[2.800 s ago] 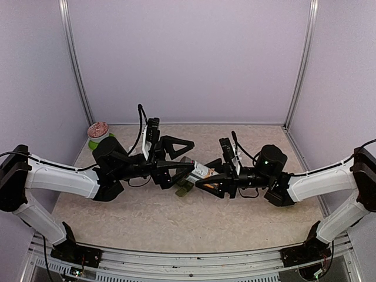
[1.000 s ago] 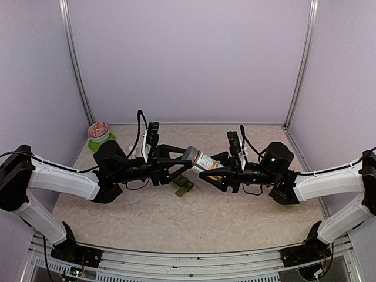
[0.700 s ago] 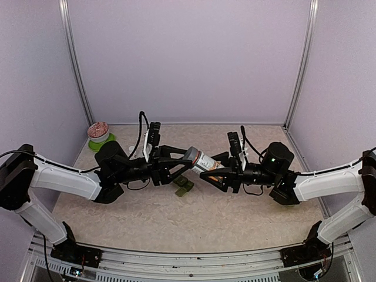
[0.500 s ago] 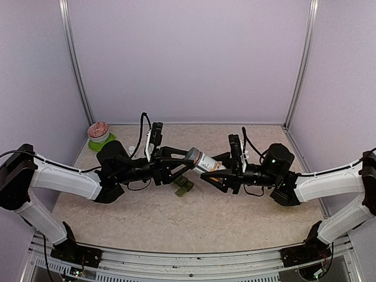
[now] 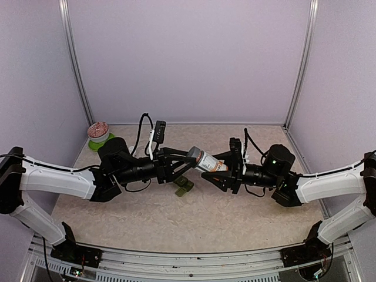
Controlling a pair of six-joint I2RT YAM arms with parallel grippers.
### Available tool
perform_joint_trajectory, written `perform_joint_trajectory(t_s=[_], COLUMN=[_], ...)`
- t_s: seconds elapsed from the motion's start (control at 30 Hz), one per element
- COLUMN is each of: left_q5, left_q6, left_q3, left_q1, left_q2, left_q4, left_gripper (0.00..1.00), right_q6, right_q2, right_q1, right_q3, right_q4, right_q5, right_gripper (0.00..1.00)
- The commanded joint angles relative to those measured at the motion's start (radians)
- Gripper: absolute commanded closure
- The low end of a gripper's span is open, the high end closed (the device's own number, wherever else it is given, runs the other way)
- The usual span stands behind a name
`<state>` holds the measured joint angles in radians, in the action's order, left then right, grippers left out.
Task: Sort the pills into containers
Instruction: Unscrew the lid of the pill bottle from the pill bottle.
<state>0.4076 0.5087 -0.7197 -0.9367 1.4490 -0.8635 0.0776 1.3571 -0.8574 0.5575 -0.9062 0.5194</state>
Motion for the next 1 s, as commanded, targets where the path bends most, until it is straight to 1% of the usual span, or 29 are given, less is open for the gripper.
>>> perform_joint_trajectory(t_s=[0.0,0.1,0.17,0.3,0.4,0.43,0.53,0.57,0.6,0.67,0.8,0.9,0.97], left_q5=[-0.101,-0.133,-0.129,-0.086,-0.080,-0.079,-0.076,-0.076,-0.072,-0.053,0.044,0.124,0.173], left_q6=[0.007,0.020,0.027,0.030,0.019,0.017,-0.013,-0.024,-0.036,-0.061,-0.102,-0.102,-0.095], left_q3=[-0.034,-0.041,-0.049,-0.060,-0.048,-0.043,-0.032,-0.027,-0.024,-0.021,-0.022,-0.021,-0.021], left_q1=[0.013,0.013,0.013,0.010,0.010,0.010,0.010,0.010,0.012,0.013,0.015,0.013,0.012], left_q2=[-0.051,-0.061,-0.061,-0.045,-0.045,-0.047,-0.056,-0.061,-0.065,-0.064,-0.033,0.001,0.025], left_q4=[0.006,0.035,0.039,0.025,-0.002,-0.011,-0.029,-0.036,-0.043,-0.058,-0.135,-0.202,-0.243], left_gripper=[0.62,0.62,0.61,0.50,0.38,0.31,0.14,0.06,0.02,0.01,0.01,0.01,0.01], right_q6=[-0.041,-0.051,-0.054,-0.040,-0.016,-0.009,0.016,0.024,0.034,0.055,0.119,0.169,0.182], right_q2=[-0.032,-0.035,-0.032,-0.028,-0.031,-0.035,-0.044,-0.047,-0.048,-0.045,-0.008,0.032,0.057], right_q1=[0.005,0.006,0.005,0.005,0.005,0.005,0.005,0.005,0.005,0.004,0.004,-0.003,-0.013], right_q3=[-0.026,-0.036,-0.035,-0.024,-0.019,-0.021,-0.024,-0.027,-0.028,-0.030,-0.022,-0.014,0.002], right_q4=[0.012,0.004,0.007,-0.004,-0.016,-0.021,-0.026,-0.029,-0.033,-0.048,-0.110,-0.165,-0.173], right_q5=[-0.027,-0.040,-0.039,-0.007,0.013,0.019,0.035,0.041,0.048,0.060,0.092,0.117,0.129], right_gripper=[0.90,0.91,0.91,0.92,0.92,0.92,0.92,0.92,0.92,0.92,0.92,0.92,0.92])
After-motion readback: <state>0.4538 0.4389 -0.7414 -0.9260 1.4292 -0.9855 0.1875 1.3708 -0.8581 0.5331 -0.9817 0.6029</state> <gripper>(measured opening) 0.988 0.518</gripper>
